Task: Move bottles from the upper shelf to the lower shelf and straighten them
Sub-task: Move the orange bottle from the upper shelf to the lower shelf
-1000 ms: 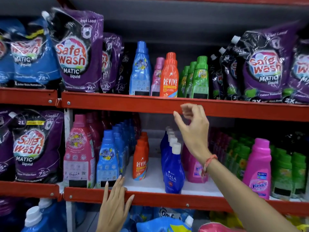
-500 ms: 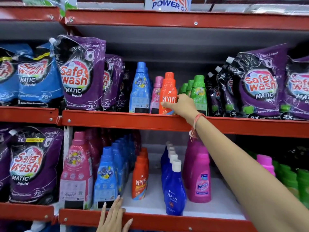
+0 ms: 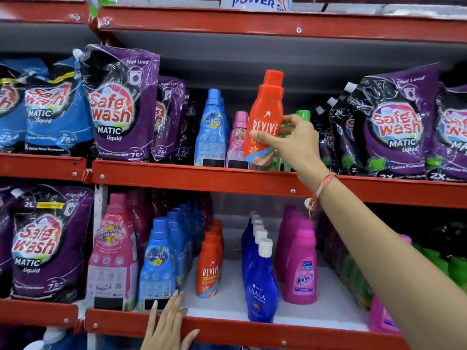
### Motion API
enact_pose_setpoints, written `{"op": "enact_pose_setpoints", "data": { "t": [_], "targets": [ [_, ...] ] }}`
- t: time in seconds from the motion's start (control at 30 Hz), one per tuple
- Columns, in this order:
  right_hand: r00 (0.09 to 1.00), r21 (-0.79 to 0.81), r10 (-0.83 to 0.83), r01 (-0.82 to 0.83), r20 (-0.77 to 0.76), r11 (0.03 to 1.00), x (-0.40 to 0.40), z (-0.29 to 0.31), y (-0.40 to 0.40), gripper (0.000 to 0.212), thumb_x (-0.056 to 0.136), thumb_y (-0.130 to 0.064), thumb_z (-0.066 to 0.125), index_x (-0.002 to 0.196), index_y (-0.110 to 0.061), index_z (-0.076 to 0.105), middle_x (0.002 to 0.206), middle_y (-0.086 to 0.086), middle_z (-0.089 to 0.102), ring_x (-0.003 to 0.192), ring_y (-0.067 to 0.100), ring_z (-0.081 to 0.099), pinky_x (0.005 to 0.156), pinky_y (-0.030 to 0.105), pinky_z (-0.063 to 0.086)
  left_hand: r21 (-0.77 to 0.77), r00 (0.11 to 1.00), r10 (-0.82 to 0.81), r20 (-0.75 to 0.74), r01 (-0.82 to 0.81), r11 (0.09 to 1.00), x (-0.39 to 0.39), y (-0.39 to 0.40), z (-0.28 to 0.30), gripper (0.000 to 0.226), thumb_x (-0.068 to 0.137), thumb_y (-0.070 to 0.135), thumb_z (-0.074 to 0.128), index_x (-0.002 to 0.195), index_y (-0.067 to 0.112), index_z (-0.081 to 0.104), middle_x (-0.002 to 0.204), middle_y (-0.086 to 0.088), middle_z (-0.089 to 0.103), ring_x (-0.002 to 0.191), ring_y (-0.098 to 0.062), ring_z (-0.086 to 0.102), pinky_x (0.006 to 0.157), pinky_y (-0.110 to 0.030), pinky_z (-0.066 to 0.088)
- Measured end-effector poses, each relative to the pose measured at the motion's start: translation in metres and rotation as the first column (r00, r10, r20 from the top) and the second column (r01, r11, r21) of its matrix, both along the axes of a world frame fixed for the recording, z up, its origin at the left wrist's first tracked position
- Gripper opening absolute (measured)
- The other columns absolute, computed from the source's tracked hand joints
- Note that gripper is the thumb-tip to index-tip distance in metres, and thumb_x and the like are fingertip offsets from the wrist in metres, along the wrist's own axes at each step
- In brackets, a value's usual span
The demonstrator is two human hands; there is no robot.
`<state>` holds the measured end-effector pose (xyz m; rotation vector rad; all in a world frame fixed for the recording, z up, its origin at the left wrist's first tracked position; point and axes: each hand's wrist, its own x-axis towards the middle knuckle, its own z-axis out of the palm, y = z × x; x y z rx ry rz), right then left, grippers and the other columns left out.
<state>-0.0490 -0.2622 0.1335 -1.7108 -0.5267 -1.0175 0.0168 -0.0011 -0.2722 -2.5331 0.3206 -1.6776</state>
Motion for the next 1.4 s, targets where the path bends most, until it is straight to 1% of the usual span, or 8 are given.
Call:
{"op": "enact_pose_setpoints", "data": {
  "t": [0.13, 0.47, 0.6, 0.77, 0.87, 0.97, 1.13, 1.4],
  "targets": [
    [0.993, 0.033, 0.112, -0.111, -0.042, 0.993, -0.023, -0.016, -0.003, 0.060, 0.051, -0.041, 0.092, 0.097, -0.016, 0.064, 0.088, 0.000, 0.074, 0.081, 0.017, 0.076, 0.068, 0.047, 0.063, -0.053, 0.998, 0.010, -0.061, -0.014, 0.999, -0.009, -0.006, -0.001, 0.049, 0.095, 0.059, 0.030, 0.102, 0.017, 0.054, 0.136, -0.010, 0.058, 0.142, -0.017, 0.025, 0.114, -0.047, 0.019],
    [0.968, -0.020, 0.070, -0.077, -0.242, 0.997, -0.028, -0.148, 0.022, 0.058, 0.045, -0.045, 0.091, 0.092, -0.022, 0.066, 0.087, -0.004, 0.076, 0.077, 0.010, 0.073, 0.074, 0.043, 0.062, -0.084, 0.966, 0.036, -0.258, -0.060, 0.995, -0.031, -0.012, 0.006, 0.058, 0.093, 0.059, 0.033, 0.102, 0.012, 0.065, 0.140, -0.009, 0.055, 0.138, -0.019, 0.036, 0.111, -0.051, 0.026],
    [0.938, -0.104, -0.001, -0.038, -0.346, 0.994, -0.019, -0.202, 0.040, 0.055, 0.055, -0.037, 0.091, 0.099, -0.019, 0.063, 0.093, -0.007, 0.074, 0.082, 0.006, 0.070, 0.081, 0.034, 0.058, -0.097, 0.958, 0.025, -0.286, -0.055, 0.994, -0.031, -0.010, 0.005, 0.066, 0.094, 0.063, 0.028, 0.105, 0.011, 0.066, 0.141, -0.009, 0.055, 0.137, -0.018, 0.035, 0.113, -0.048, 0.023],
    [0.894, -0.140, -0.033, -0.034, -0.448, 0.990, 0.003, -0.242, 0.058, 0.048, 0.063, -0.030, 0.087, 0.096, -0.019, 0.054, 0.082, -0.012, 0.064, 0.050, -0.009, 0.061, 0.048, 0.007, 0.044, -0.080, 0.955, 0.052, -0.293, -0.078, 0.994, -0.030, -0.010, 0.006, 0.068, 0.093, 0.064, 0.026, 0.103, 0.010, 0.066, 0.142, -0.011, 0.054, 0.138, -0.019, 0.035, 0.112, -0.050, 0.023],
    [0.868, -0.195, -0.105, 0.010, -0.485, 0.981, 0.016, -0.255, 0.070, 0.052, 0.060, -0.040, 0.085, 0.095, -0.026, 0.049, 0.093, -0.006, 0.069, 0.077, 0.010, 0.070, 0.067, 0.021, 0.053, -0.067, 0.960, 0.055, -0.273, -0.076, 0.995, -0.029, -0.010, 0.005, 0.066, 0.093, 0.063, 0.028, 0.104, 0.010, 0.066, 0.141, -0.012, 0.054, 0.138, -0.020, 0.034, 0.112, -0.050, 0.023],
    [0.852, -0.207, -0.113, 0.005, -0.512, 0.978, 0.026, -0.267, 0.081, 0.055, 0.056, -0.048, 0.083, 0.093, -0.029, 0.047, 0.097, -0.002, 0.072, 0.075, 0.019, 0.073, 0.072, 0.038, 0.060, -0.056, 0.964, 0.051, -0.259, -0.068, 0.996, -0.028, -0.009, 0.005, 0.068, 0.094, 0.062, 0.027, 0.107, 0.007, 0.065, 0.141, -0.013, 0.055, 0.137, -0.022, 0.035, 0.109, -0.051, 0.025],
    [0.826, -0.251, -0.159, 0.021, -0.541, 0.968, 0.029, -0.274, 0.087, 0.061, 0.062, -0.043, 0.085, 0.106, -0.017, 0.052, 0.111, 0.005, 0.070, 0.101, 0.023, 0.068, 0.088, 0.037, 0.055, -0.071, 0.972, 0.029, -0.231, -0.047, 0.996, -0.027, -0.009, 0.005, 0.064, 0.095, 0.062, 0.026, 0.110, 0.008, 0.058, 0.139, -0.014, 0.056, 0.136, -0.022, 0.036, 0.110, -0.051, 0.024],
    [0.816, -0.221, -0.150, 0.027, -0.558, 0.975, 0.034, -0.286, 0.088, 0.060, 0.061, -0.045, 0.085, 0.101, -0.018, 0.048, 0.109, 0.006, 0.070, 0.098, 0.025, 0.068, 0.085, 0.040, 0.056, -0.064, 0.980, 0.015, -0.197, -0.029, 0.998, -0.026, -0.009, 0.004, 0.062, 0.095, 0.061, 0.027, 0.107, 0.007, 0.056, 0.136, -0.016, 0.057, 0.134, -0.024, 0.038, 0.113, -0.051, 0.022]
  ]
}}
